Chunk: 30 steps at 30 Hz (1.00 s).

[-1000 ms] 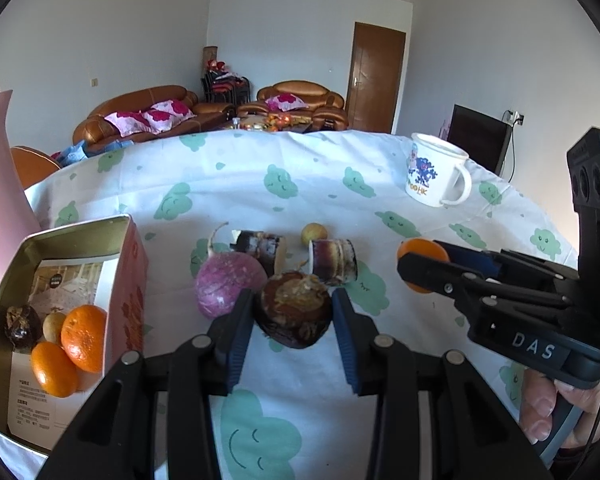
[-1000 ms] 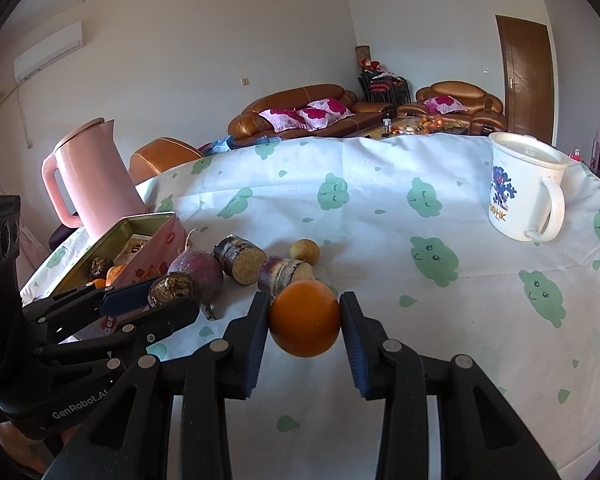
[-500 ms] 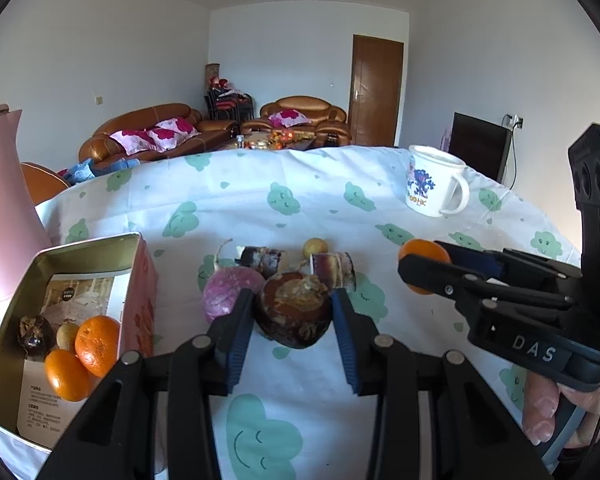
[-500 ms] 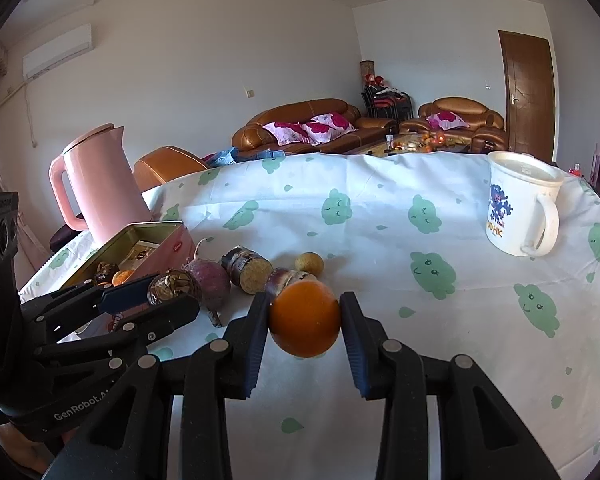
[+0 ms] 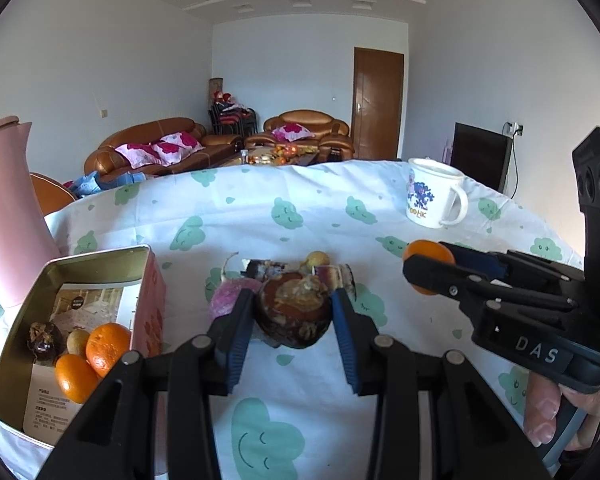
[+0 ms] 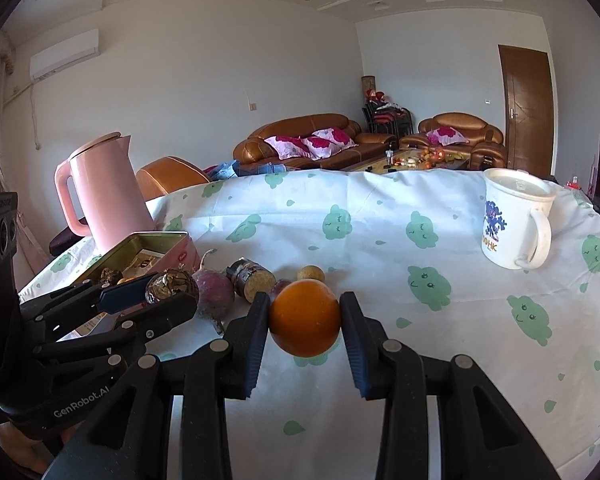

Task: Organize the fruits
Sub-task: 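Lift the held brown fruit and orange off the table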

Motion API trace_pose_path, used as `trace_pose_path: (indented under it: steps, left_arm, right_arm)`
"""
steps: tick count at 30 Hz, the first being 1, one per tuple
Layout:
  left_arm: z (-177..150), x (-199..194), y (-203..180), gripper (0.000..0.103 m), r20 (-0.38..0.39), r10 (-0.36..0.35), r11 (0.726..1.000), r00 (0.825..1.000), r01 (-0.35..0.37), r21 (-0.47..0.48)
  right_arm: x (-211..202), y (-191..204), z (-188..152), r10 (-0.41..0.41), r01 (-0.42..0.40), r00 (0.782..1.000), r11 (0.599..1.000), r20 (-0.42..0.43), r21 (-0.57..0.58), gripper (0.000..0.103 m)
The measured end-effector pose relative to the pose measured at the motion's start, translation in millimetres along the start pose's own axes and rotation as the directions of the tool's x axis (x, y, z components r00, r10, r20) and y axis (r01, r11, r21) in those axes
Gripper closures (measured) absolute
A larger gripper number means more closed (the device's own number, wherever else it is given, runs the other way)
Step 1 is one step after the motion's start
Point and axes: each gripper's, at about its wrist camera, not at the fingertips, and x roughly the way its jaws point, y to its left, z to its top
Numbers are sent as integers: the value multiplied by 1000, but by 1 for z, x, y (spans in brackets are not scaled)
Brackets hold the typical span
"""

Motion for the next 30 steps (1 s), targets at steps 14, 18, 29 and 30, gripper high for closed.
trace_pose_path:
  steps: [14, 18, 29, 30]
  left_arm:
    - [0, -8, 0, 62, 36, 8, 1000, 999, -9, 3]
    - [1, -8, 0, 62, 43, 11, 1000, 999, -11, 3]
    - [0, -14, 0, 62, 75, 24, 1000, 997, -24, 0]
    - [-1, -14, 0, 62, 79, 26, 1000, 997, -26, 0]
  right_arm:
    - [-7, 4, -1, -10, 11, 999, 1000, 43, -20, 65]
    - [-9, 5, -1, -10, 12, 999, 1000, 53, -24, 65]
    - [-16, 7, -2, -15, 18, 996, 999, 82, -38, 65]
    - [-16, 7, -3, -15, 19, 996, 999, 85, -39, 65]
